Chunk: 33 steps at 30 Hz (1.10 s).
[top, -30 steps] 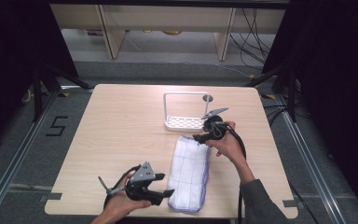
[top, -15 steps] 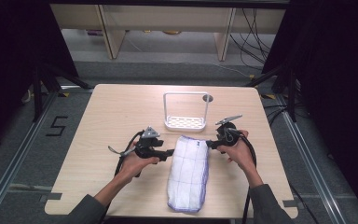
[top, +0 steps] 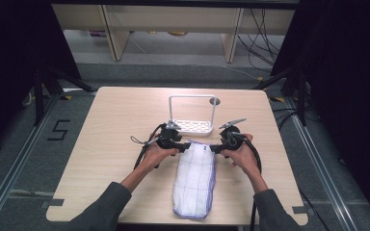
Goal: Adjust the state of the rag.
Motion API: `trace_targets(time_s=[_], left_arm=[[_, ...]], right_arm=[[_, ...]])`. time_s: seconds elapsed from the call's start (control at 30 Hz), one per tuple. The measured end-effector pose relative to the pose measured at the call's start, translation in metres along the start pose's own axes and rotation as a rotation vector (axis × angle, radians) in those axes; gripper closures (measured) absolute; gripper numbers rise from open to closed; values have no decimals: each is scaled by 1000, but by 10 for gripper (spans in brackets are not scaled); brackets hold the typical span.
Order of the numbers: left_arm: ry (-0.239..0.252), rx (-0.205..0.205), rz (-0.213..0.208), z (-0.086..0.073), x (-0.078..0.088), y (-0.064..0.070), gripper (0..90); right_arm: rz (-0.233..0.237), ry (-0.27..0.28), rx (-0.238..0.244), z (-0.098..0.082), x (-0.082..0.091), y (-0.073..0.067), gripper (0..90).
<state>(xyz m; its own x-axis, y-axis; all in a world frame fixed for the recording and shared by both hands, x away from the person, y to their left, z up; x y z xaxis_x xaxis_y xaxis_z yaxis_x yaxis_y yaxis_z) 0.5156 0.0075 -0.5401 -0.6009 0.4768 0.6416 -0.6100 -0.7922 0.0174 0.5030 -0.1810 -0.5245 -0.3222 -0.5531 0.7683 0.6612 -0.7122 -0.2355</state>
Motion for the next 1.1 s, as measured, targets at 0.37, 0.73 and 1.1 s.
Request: trace_targets(time_s=[0.37,0.73,1.1], left_arm=[[28,-75,-10,-5,-6,-3,849],[16,-57,6,-11,4,-14,814],[-3,-6,-21,-18,2,-15,623]], right_arm=[[9,11,-11,0,0,1,378],[36,10,22,9,-15,-7,381],[23,-26,12,11,-32,-7,529]])
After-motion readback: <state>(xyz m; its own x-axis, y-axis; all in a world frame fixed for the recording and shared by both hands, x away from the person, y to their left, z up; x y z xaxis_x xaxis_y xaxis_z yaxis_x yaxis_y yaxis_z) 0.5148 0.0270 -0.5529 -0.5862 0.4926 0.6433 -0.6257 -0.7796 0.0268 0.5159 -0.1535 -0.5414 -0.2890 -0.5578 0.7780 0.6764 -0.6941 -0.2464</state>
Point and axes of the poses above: each handheld gripper's, and its own axes: x roughly backward along the jaws, z roughly out of its top, y roughly to its right, the point moved 6 cm from there along -x, roughly forward along the jaws, and after that the axes turned 12 degrees about z, right-handed, at the moved point
